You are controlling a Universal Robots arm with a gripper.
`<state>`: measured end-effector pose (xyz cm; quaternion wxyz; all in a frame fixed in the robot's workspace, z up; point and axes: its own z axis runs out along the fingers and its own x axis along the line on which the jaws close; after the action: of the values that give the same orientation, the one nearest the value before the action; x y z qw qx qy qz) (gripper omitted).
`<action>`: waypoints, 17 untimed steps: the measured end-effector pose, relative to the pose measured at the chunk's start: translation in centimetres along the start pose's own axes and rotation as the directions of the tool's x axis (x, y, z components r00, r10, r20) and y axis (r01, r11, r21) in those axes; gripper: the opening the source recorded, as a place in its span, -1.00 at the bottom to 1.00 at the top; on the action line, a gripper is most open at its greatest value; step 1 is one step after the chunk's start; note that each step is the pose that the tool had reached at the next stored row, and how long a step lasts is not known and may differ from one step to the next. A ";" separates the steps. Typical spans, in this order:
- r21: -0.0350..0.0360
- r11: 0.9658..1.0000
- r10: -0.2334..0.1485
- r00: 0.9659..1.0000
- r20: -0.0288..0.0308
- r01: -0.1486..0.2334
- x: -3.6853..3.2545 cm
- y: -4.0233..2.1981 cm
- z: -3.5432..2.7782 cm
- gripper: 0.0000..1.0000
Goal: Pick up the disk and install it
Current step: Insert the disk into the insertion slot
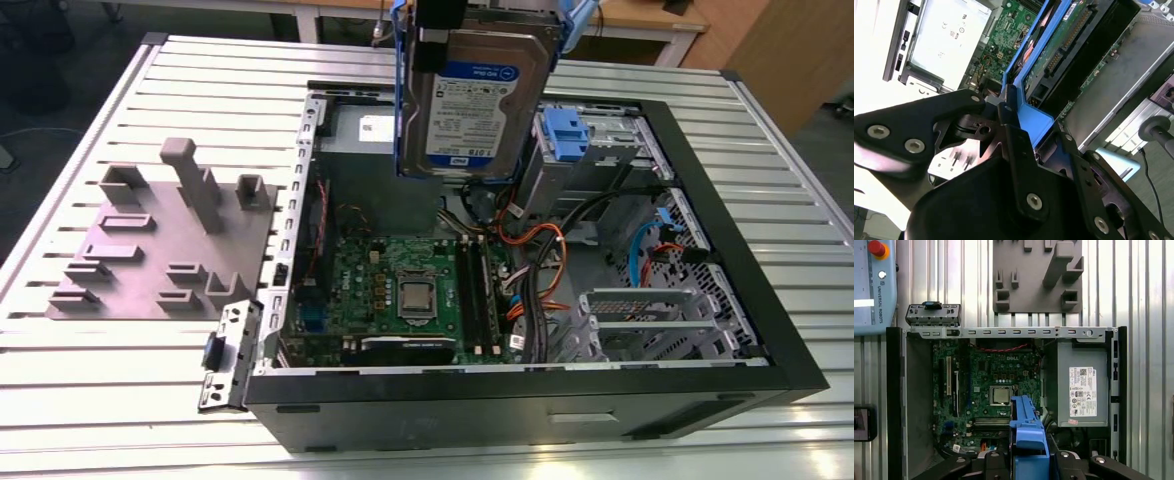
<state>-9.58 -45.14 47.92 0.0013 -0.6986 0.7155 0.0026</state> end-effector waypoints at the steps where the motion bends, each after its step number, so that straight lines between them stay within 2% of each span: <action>1: 0.000 1.000 0.000 1.000 0.000 0.000 0.01 0.00 0.00 -0.27; 17: 0.000 1.000 0.000 1.000 0.000 0.000 0.33 -0.20 0.00 -0.27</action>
<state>-9.38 -45.47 47.91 0.0012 -0.6987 0.7154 0.0026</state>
